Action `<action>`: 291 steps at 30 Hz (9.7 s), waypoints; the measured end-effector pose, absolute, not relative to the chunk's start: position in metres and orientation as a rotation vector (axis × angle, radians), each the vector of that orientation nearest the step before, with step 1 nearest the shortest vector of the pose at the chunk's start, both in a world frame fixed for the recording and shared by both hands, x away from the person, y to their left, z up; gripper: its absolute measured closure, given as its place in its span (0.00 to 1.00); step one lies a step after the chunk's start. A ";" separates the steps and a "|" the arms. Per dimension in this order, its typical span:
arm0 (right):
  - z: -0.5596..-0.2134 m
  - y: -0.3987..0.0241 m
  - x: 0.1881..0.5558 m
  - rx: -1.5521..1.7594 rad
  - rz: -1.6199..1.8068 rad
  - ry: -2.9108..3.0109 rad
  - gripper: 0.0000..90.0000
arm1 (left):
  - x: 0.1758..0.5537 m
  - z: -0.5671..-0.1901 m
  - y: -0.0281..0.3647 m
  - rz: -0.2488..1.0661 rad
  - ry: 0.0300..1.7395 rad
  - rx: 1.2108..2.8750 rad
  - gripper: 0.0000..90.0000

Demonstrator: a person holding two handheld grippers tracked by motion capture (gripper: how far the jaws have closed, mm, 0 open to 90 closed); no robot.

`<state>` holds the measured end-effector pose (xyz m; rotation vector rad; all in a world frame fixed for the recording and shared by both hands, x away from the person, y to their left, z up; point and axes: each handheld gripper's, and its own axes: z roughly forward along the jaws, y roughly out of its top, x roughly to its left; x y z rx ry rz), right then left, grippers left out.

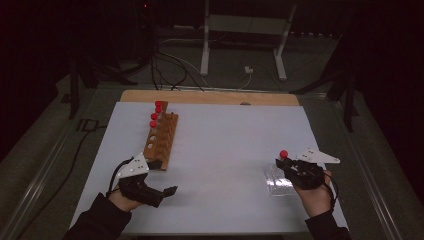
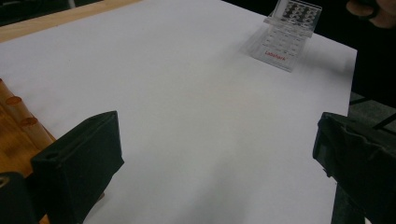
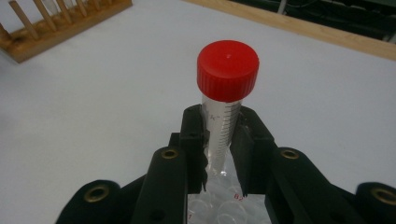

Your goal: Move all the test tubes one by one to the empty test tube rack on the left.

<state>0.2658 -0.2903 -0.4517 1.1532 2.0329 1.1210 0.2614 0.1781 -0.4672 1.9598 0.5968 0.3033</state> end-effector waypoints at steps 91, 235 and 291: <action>-0.448 -0.179 0.254 0.793 1.242 2.356 0.84 | 0.292 -0.407 0.063 0.147 0.244 1.969 0.09; -0.433 -0.210 0.247 0.848 1.503 2.161 0.00 | 0.331 -0.421 0.213 0.581 0.824 1.928 0.17; -0.462 -0.217 0.249 0.854 1.376 2.222 0.00 | 0.250 -0.522 0.214 0.367 0.660 1.989 0.02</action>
